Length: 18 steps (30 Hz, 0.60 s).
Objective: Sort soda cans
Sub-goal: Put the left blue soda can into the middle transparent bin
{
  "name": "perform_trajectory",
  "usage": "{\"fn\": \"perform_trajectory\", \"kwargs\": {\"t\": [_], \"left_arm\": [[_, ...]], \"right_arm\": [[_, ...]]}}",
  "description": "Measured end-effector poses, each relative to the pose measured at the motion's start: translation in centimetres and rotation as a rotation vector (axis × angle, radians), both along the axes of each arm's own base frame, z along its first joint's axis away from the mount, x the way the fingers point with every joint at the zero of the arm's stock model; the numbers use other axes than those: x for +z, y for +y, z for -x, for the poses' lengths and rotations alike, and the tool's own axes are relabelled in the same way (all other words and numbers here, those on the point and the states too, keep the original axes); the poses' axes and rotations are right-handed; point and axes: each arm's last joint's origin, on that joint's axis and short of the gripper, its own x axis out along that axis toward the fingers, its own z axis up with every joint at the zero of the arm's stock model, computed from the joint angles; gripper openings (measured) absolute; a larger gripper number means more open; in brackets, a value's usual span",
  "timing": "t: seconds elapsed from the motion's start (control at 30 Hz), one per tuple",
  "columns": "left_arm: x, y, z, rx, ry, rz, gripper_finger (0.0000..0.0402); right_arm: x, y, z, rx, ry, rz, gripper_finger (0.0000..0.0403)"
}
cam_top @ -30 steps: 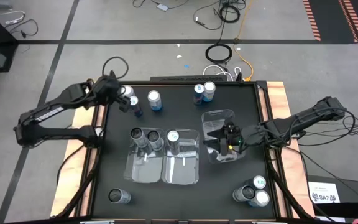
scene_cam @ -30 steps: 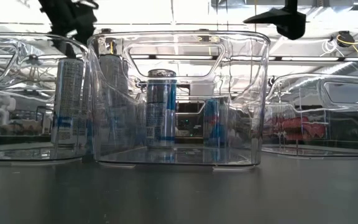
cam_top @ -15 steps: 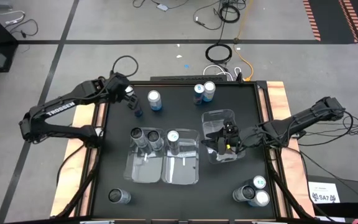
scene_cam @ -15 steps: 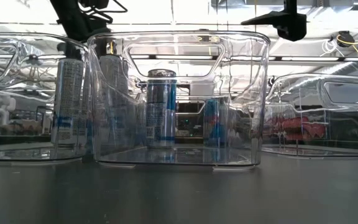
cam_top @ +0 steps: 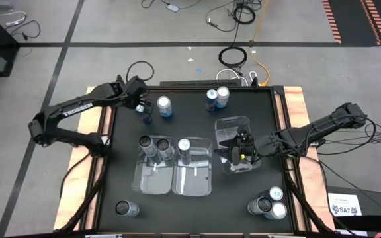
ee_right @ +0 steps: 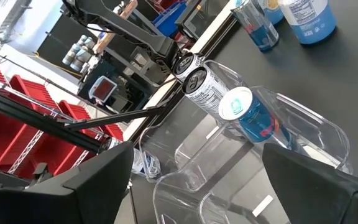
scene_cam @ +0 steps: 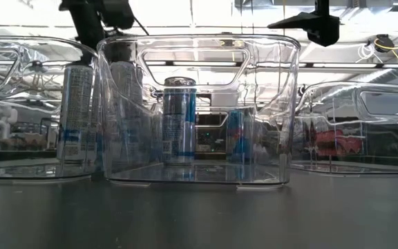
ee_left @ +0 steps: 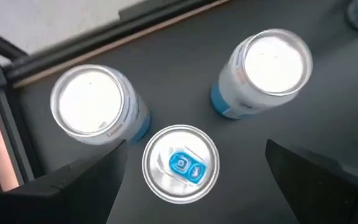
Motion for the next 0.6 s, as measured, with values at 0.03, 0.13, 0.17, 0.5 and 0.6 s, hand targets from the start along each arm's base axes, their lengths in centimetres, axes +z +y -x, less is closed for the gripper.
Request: {"fn": "perform_trajectory", "kwargs": {"t": [0.03,0.13,0.17,0.5,0.6], "left_arm": [[-0.3,0.2,-0.1,0.002,0.013,0.011,0.0391],[-0.9,0.4,-0.3,-0.017,0.06,0.034,0.0391],[-1.1,0.5,-0.4,-0.033,0.076,0.035,0.0391],[-2.7,1.6,-0.9,-0.031,0.129,0.12,0.0391],[-3.2,2.0,-0.9,-0.018,0.14,0.135,0.0391]], "right_arm": [[0.0,0.0,0.0,0.0,0.0,0.001,0.035],[0.0,0.0,0.0,0.001,0.005,0.003,0.035],[0.0,0.0,0.0,0.002,0.006,0.007,0.035],[0.0,0.0,0.0,0.011,0.009,0.03,0.035],[-0.1,0.0,0.0,0.011,0.009,0.03,0.035]]}}
